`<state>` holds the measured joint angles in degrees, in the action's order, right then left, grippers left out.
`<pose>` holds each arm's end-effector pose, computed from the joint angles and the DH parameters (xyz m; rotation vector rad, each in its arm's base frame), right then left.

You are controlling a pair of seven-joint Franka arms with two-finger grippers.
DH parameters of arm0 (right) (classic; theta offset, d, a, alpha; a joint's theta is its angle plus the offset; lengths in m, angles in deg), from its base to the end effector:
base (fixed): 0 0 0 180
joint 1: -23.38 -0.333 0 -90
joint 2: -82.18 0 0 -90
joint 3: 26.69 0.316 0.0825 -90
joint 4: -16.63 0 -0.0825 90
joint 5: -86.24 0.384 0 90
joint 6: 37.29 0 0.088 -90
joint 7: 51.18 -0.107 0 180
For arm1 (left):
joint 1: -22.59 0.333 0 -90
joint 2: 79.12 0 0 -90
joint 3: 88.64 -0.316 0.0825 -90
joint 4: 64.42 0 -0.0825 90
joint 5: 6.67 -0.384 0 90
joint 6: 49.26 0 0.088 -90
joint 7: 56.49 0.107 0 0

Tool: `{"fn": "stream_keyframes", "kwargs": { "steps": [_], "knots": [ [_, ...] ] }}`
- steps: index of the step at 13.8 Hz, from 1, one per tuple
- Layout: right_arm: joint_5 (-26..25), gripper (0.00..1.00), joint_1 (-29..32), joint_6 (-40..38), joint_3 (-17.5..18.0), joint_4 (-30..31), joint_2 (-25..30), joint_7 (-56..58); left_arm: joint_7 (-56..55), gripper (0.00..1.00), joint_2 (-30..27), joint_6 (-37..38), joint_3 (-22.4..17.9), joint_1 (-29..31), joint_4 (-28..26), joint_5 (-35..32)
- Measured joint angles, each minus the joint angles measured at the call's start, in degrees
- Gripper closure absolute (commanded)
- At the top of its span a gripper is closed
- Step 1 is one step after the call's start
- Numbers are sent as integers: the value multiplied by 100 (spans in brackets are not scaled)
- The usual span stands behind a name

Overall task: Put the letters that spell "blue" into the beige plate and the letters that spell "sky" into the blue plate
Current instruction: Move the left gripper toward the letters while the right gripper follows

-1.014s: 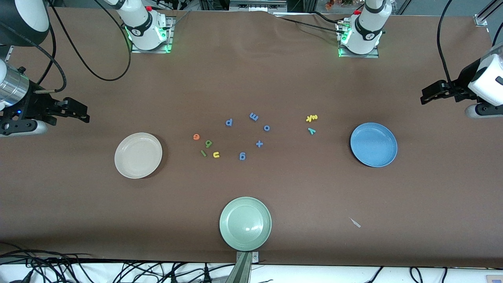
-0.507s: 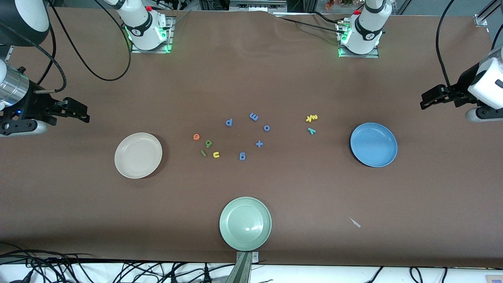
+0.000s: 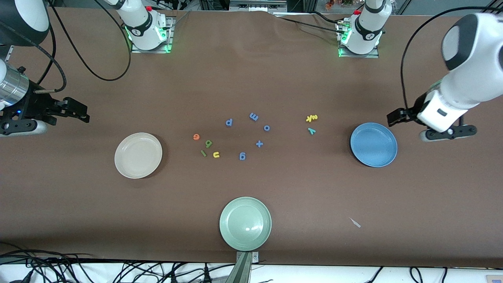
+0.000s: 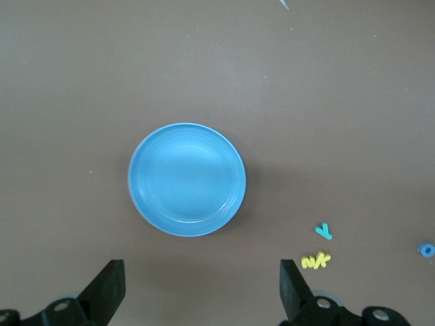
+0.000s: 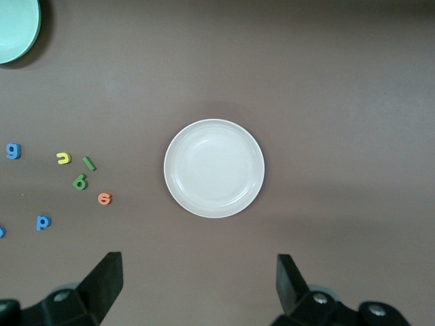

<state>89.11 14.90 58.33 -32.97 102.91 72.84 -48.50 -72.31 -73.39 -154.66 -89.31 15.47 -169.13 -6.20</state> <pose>0.6099 0.0334 0.5695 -3.1069 -0.1271 -0.0017 0.5768 -0.0661 0.4681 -3.1173 -0.2594 0.1371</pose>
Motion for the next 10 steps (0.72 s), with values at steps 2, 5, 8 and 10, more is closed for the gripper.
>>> {"fn": "stream_keyframes", "kwargs": {
  "steps": [2, 5, 8, 10],
  "knots": [
    [0, 0, 0, 0, 0, 0, 1, 0, -686, 0, -6, -302, 298, -4, -406, 0],
    [0, 0, -2, 2, 2, 1, 1, 0, -1798, 0, -19, -786, 846, -15, -865, 0],
    [0, 0, -2, 9, 3, 0, 1, 0, -2456, 0, -27, -1683, 1214, -21, -1451, 0],
    [0, 0, 0, 11, 1, 2, 1, 2, -2844, 0, -25, -2311, 1411, -25, -1898, 0]
  ]
}}
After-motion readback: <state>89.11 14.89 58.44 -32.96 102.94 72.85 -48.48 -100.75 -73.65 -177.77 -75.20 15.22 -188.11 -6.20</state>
